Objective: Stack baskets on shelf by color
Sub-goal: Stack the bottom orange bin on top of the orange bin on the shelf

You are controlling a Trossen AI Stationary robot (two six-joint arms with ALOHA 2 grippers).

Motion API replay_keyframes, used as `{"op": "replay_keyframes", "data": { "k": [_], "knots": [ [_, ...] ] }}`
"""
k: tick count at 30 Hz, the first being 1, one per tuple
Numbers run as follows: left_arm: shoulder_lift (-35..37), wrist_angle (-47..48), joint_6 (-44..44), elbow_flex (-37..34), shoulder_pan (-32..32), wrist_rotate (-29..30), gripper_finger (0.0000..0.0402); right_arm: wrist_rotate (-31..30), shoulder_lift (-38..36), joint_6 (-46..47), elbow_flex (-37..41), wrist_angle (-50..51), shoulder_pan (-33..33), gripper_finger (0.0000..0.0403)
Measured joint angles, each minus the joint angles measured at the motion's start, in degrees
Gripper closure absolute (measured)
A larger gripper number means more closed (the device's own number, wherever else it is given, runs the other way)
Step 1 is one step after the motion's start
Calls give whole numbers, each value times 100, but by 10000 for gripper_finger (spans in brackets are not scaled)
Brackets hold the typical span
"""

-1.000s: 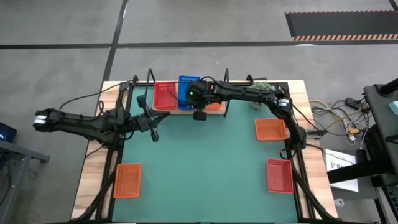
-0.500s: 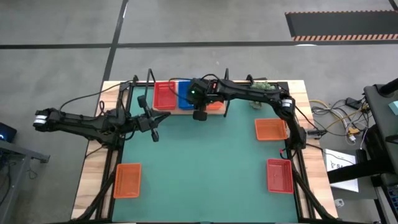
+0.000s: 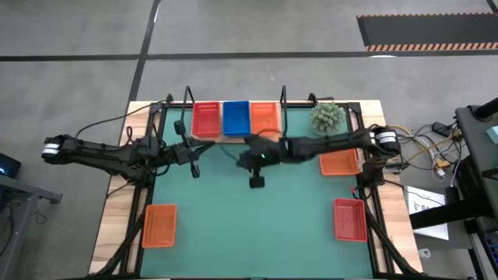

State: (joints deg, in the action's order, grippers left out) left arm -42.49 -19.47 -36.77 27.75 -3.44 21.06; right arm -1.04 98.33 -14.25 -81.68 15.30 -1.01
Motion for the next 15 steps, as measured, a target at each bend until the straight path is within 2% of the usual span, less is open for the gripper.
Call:
{"op": "replay_keyframes", "data": {
  "k": [3, 8, 15],
  "knots": [
    [-44, 37, 188, 0, 2, -3, 402, 9, -135, -241, 987, -1311, 163, 391],
    [-166, 36, 1043, 0, -6, -69, 402, -15, -553, -325, 2096, -2275, 240, 394],
    [-723, -40, 2650, -2, -125, -890, 402, 33, -1061, -683, 3167, -3848, 276, 394]
  ]
}}
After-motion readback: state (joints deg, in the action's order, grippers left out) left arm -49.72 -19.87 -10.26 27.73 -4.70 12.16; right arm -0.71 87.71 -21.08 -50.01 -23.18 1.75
